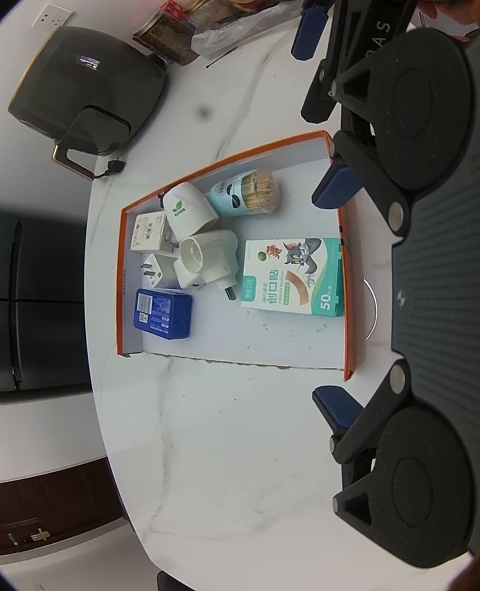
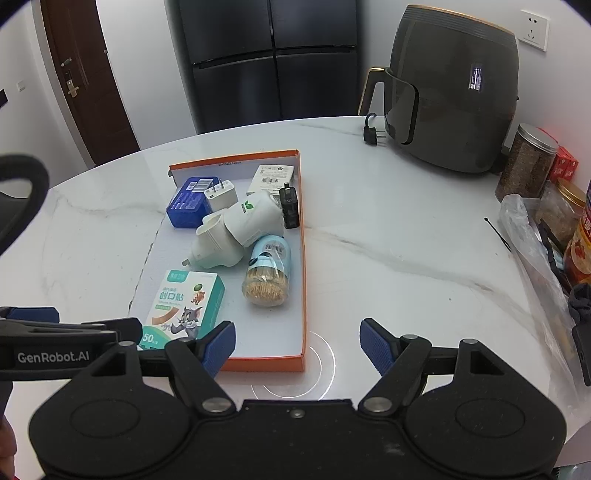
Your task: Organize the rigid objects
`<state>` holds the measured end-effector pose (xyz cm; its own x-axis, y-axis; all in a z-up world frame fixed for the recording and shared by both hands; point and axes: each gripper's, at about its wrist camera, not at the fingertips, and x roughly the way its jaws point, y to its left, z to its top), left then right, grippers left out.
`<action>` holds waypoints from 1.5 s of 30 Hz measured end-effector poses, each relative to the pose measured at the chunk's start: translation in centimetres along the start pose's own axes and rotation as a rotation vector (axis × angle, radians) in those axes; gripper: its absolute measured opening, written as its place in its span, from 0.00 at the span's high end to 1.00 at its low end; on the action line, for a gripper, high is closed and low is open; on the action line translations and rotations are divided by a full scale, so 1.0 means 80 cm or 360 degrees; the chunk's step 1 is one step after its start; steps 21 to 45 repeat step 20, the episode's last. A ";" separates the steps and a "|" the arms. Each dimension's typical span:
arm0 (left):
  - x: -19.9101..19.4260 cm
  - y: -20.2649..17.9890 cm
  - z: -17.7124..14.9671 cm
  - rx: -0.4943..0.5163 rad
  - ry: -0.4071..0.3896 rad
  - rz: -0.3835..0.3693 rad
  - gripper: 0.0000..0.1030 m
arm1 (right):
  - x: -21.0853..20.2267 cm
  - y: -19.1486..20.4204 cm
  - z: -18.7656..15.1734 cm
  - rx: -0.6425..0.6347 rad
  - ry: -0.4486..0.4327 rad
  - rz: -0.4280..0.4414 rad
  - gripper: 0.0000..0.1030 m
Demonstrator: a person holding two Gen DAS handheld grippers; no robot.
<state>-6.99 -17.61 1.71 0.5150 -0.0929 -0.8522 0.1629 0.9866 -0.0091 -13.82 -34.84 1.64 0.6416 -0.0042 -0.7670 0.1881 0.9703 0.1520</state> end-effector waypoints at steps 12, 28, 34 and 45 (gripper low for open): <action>0.000 0.000 -0.005 -0.0002 0.0006 -0.0017 0.00 | -0.002 -0.001 -0.005 0.0001 0.0001 -0.0005 0.14; 0.002 0.000 -0.006 0.0001 0.0010 -0.0022 0.00 | -0.002 -0.002 -0.005 0.0001 0.0011 -0.0009 0.14; 0.002 0.000 -0.006 0.0001 0.0010 -0.0022 0.00 | -0.002 -0.002 -0.005 0.0001 0.0011 -0.0009 0.14; 0.002 0.000 -0.006 0.0001 0.0010 -0.0022 0.00 | -0.002 -0.002 -0.005 0.0001 0.0011 -0.0009 0.14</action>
